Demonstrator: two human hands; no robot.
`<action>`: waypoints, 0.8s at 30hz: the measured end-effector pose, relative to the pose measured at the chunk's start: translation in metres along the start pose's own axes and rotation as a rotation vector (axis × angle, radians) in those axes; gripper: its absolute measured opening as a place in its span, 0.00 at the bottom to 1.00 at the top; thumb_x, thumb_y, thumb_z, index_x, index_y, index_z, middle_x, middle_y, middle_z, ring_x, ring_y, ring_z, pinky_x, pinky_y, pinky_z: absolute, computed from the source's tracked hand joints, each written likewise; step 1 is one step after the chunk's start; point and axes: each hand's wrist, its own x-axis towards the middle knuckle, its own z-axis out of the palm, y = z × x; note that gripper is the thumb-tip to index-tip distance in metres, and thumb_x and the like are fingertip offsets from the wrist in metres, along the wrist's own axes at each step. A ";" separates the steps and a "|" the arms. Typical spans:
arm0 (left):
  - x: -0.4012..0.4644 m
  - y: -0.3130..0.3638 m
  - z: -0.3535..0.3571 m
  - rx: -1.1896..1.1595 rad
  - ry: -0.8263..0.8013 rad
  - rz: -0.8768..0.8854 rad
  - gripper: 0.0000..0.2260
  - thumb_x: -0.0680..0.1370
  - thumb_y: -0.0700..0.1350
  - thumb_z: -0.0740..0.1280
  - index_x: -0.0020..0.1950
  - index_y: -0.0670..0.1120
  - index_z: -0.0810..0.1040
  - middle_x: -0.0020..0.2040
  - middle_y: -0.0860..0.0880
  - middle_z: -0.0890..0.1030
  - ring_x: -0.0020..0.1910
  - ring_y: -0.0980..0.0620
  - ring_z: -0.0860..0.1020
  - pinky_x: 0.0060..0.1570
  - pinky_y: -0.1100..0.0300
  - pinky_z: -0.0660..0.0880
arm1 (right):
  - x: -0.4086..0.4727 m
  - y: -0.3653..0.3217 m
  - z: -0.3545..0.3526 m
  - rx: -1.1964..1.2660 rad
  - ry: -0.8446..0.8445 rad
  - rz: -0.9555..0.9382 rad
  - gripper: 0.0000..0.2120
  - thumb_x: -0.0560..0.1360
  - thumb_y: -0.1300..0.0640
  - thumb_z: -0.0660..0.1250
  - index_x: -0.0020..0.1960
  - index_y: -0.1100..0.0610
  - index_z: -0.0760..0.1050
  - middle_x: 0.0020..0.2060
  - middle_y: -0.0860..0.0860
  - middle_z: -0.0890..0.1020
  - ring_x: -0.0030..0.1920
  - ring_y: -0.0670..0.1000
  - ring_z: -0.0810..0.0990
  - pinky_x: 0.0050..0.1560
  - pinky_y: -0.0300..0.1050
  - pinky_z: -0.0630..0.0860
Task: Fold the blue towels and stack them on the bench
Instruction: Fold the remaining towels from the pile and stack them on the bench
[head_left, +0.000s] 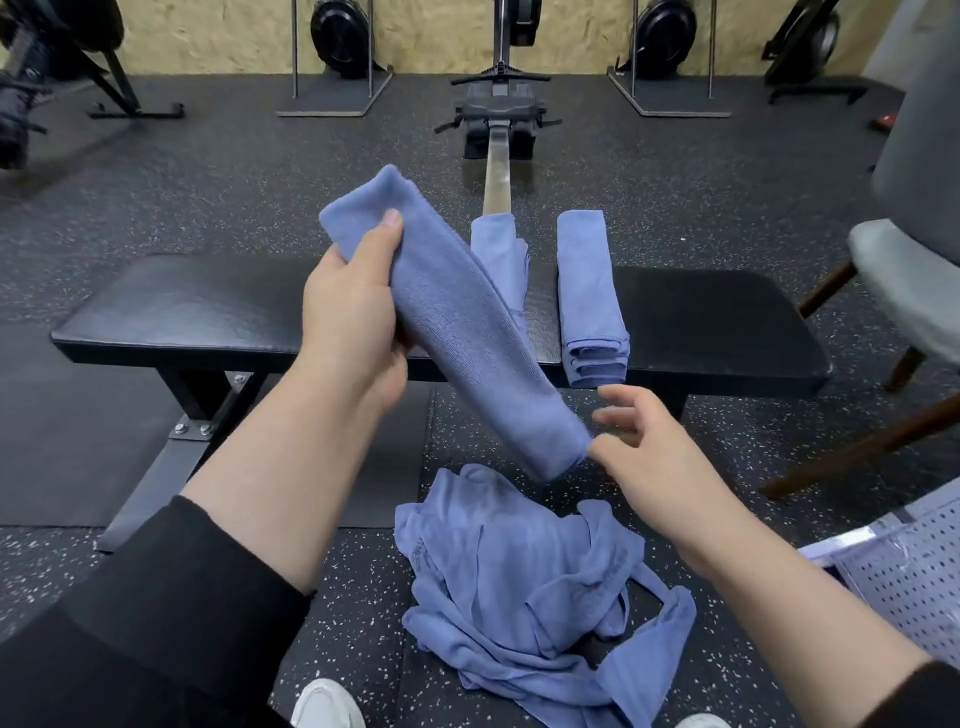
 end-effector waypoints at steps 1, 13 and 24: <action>-0.002 0.001 0.003 0.035 -0.036 0.009 0.08 0.81 0.49 0.69 0.57 0.46 0.79 0.54 0.43 0.86 0.55 0.43 0.85 0.56 0.40 0.79 | 0.000 -0.002 0.001 -0.040 -0.014 -0.030 0.27 0.76 0.55 0.71 0.72 0.43 0.67 0.64 0.42 0.76 0.62 0.43 0.76 0.61 0.42 0.73; -0.024 -0.003 0.023 0.277 -0.277 0.078 0.02 0.79 0.46 0.70 0.46 0.50 0.81 0.41 0.51 0.84 0.38 0.53 0.80 0.33 0.60 0.75 | 0.005 -0.027 0.032 0.170 -0.188 -0.199 0.27 0.67 0.51 0.82 0.63 0.48 0.76 0.54 0.42 0.85 0.56 0.40 0.83 0.61 0.50 0.79; 0.050 0.018 0.065 0.241 -0.211 -0.089 0.09 0.80 0.49 0.70 0.56 0.45 0.82 0.43 0.49 0.87 0.42 0.51 0.86 0.37 0.59 0.81 | 0.009 -0.034 0.017 0.412 -0.140 -0.069 0.05 0.80 0.54 0.69 0.55 0.52 0.81 0.48 0.46 0.88 0.51 0.48 0.87 0.56 0.50 0.82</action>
